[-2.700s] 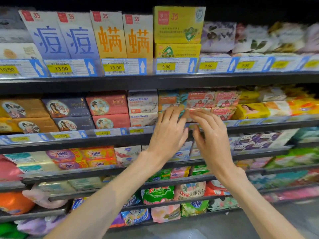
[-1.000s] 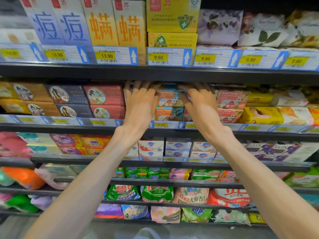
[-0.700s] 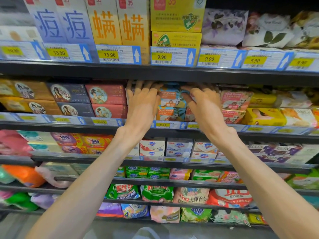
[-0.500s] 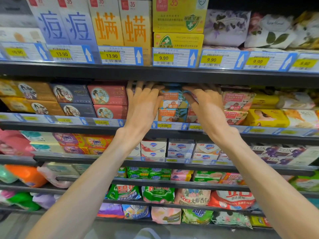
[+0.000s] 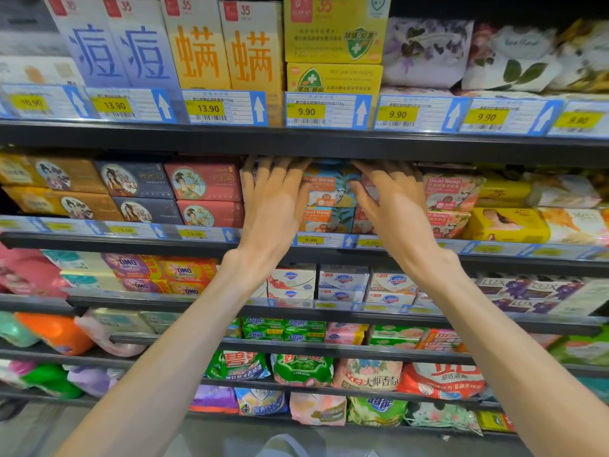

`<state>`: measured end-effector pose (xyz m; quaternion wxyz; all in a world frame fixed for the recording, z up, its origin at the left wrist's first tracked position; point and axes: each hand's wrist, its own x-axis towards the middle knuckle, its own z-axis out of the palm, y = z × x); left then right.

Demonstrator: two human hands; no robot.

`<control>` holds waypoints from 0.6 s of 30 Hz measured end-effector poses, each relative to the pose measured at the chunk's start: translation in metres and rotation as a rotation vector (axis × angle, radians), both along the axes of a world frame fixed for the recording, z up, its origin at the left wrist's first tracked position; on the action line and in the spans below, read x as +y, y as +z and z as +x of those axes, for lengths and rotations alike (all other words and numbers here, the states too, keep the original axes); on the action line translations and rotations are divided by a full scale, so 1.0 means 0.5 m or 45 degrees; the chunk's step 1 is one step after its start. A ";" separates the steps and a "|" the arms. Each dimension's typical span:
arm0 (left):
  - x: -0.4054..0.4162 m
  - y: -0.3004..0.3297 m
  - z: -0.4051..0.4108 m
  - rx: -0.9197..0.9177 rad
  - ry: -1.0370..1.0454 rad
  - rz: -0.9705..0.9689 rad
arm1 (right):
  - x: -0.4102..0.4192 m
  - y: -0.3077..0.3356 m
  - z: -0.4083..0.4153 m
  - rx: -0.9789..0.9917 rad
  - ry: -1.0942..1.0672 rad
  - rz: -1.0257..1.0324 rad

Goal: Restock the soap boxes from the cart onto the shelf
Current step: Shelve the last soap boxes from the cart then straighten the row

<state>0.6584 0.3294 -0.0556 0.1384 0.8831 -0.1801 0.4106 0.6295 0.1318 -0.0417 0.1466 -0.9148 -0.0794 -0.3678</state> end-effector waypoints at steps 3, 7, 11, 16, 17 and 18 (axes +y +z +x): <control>-0.024 -0.004 -0.036 -0.040 -0.124 -0.051 | -0.023 -0.006 -0.037 -0.029 0.009 -0.053; -0.097 -0.032 -0.087 -0.009 -0.397 0.012 | -0.077 -0.023 -0.086 -0.033 0.084 -0.037; -0.184 -0.052 -0.113 0.190 -0.487 0.086 | -0.134 -0.037 -0.132 -0.013 0.061 -0.007; -0.241 -0.042 -0.104 0.349 -0.480 0.141 | -0.154 -0.028 -0.170 0.033 -0.029 -0.034; -0.247 -0.039 -0.100 0.368 -0.469 0.146 | -0.156 -0.026 -0.173 0.033 -0.038 -0.031; -0.251 -0.036 -0.095 0.386 -0.458 0.146 | -0.159 -0.025 -0.175 0.036 -0.046 -0.019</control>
